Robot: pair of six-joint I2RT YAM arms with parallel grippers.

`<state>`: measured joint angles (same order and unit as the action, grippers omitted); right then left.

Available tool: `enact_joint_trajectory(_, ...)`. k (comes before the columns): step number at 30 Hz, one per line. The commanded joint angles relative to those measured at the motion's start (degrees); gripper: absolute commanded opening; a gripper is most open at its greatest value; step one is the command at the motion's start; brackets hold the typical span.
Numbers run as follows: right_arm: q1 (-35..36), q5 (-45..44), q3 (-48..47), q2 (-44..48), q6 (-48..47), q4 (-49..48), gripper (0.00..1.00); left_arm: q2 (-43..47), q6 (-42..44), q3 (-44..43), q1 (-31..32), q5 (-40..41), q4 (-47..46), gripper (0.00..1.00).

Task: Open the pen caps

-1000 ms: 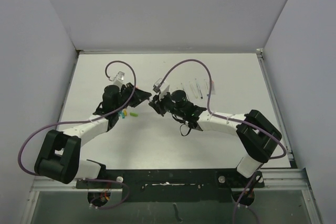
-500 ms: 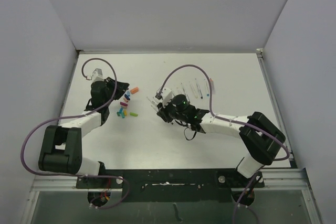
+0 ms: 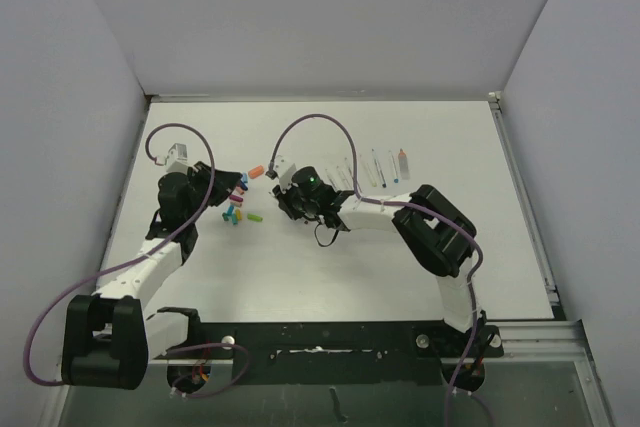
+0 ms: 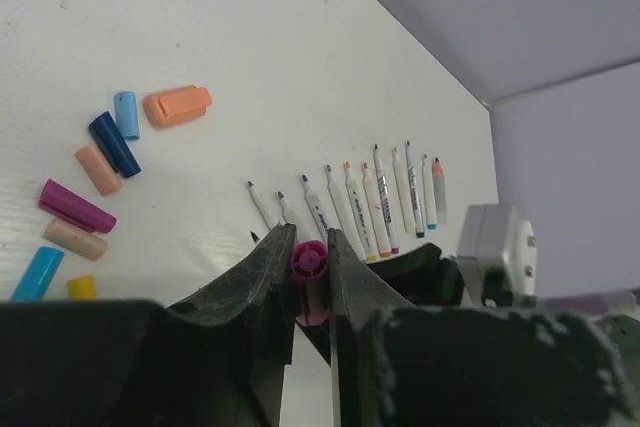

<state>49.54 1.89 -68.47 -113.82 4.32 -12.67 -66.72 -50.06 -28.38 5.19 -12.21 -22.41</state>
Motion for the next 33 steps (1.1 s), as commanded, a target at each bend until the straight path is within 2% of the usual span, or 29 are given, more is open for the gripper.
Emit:
enact_joint_trajectory(1, -0.1, -0.84, -6.49, -3.67, -1.49, -0.31, 0.0, 4.86, 2.29, 1.63, -0.44, -2.13, 3.25, 0.0)
enact_joint_trajectory(10, -0.32, -2.04, -10.25, -7.43, -1.62, 0.79, 0.01, 7.16, 2.07, 6.05, -0.47, -1.75, 3.99, 0.0)
enact_joint_trajectory(16, -0.9, -2.38, -10.51, -7.91, -1.35, 1.07, 0.17, 2.96, 1.89, 6.64, -0.45, -1.59, 1.18, 0.0)
enact_joint_trajectory(22, -1.59, -3.44, -9.75, -7.04, -1.23, 1.0, 0.26, -1.99, 2.24, 4.57, -0.37, -1.13, -1.12, 0.0)
enact_joint_trajectory(26, -1.93, -4.14, -7.04, -4.12, -1.22, -1.11, 0.29, -5.22, 2.32, 2.87, -0.19, -0.9, -2.37, 0.0)
enact_joint_trajectory(33, -2.41, -7.11, 3.24, 6.93, -0.06, -8.04, 0.36, -12.61, 2.91, -1.05, 1.05, -0.23, -4.79, 0.0)
